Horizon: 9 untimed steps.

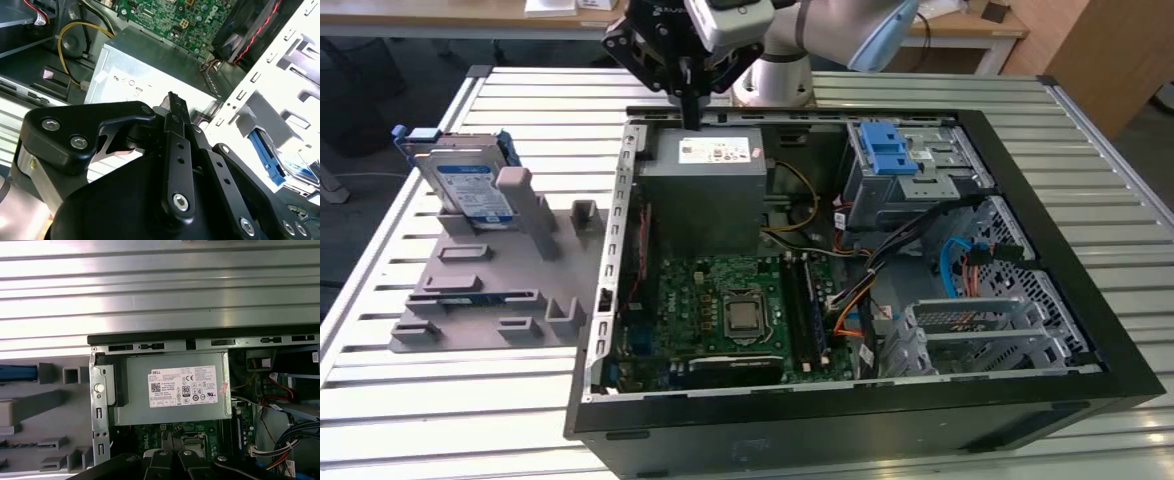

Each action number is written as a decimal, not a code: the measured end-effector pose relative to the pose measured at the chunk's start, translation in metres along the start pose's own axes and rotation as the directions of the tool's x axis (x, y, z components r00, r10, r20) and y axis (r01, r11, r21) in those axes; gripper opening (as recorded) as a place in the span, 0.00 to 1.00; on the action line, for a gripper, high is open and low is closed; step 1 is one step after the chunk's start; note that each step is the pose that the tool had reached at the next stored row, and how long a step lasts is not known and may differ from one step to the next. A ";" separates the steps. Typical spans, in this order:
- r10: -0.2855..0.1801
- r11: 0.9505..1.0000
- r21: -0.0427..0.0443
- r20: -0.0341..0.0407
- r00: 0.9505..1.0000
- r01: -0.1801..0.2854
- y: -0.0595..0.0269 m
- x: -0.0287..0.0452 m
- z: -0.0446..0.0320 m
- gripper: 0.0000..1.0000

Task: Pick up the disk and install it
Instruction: 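Reach for the disk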

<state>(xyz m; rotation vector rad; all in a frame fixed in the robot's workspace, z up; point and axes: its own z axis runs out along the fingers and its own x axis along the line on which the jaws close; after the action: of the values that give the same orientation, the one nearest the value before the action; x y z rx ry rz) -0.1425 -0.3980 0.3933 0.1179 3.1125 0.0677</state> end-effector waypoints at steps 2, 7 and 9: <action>0.000 1.000 0.000 0.000 1.000 0.000 0.0007 0.0031 -0.0001 0.11; 0.000 1.000 0.000 0.000 1.000 0.000 0.0034 0.0111 -0.0001 0.11; 0.000 1.000 0.000 0.000 1.000 0.000 0.0040 0.0140 -0.0002 0.11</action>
<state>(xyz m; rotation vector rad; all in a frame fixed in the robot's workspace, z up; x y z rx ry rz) -0.1562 -0.3929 0.3933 0.1179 3.1125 0.0676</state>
